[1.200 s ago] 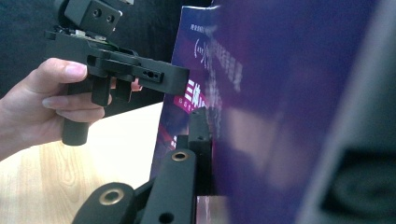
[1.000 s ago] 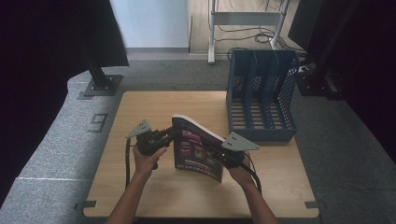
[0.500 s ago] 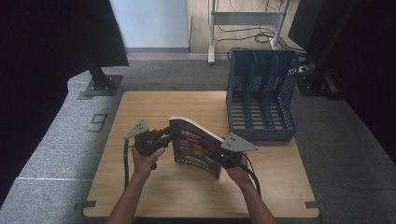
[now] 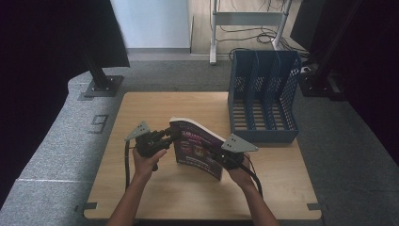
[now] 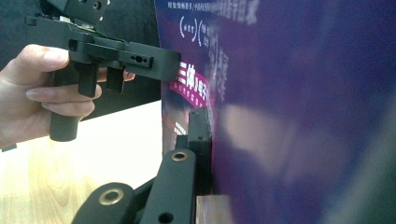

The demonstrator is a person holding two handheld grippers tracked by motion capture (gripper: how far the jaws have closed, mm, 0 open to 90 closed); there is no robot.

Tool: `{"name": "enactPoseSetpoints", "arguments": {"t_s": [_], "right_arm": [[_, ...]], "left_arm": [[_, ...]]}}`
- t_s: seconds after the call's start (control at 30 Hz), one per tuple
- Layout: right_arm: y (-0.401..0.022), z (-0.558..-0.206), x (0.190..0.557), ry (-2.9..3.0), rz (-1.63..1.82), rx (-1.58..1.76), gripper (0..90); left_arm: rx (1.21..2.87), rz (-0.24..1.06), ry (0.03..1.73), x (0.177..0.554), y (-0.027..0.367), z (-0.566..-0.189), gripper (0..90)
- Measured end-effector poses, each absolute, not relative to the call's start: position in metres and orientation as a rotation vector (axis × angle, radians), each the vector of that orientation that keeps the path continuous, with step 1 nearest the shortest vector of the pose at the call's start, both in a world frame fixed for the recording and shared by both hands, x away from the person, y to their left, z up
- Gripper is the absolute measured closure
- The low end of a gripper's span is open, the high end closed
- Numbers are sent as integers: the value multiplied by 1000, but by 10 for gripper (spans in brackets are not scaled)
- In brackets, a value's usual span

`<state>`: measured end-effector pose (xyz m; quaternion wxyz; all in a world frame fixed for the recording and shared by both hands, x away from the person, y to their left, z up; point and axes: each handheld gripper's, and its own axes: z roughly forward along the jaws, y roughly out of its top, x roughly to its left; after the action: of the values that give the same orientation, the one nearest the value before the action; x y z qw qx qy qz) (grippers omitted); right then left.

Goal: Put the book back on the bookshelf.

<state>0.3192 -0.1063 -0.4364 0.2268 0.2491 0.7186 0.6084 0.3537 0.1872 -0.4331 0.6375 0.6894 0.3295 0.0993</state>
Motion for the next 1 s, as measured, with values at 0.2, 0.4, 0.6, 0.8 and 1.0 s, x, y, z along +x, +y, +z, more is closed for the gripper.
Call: {"name": "enactPoseSetpoints", "arguments": {"t_s": [0.2,0.4,0.6,0.8,1.0], "right_arm": [[-107,-437,319,1963,1681,708,815],[-109,-437,322,1936,1701,742,816],[-110,-434,319,1920,1700,742,817],[-115,-431,319,1892,1716,761,817],[-119,-428,318,1877,1710,770,817]], "left_arm": [[1593,276,792,352,191,-437,520],[1591,274,815,351,199,-444,521],[1607,282,840,345,205,-453,519],[1644,297,868,340,208,-464,514],[1685,311,872,333,206,-472,510]]}}
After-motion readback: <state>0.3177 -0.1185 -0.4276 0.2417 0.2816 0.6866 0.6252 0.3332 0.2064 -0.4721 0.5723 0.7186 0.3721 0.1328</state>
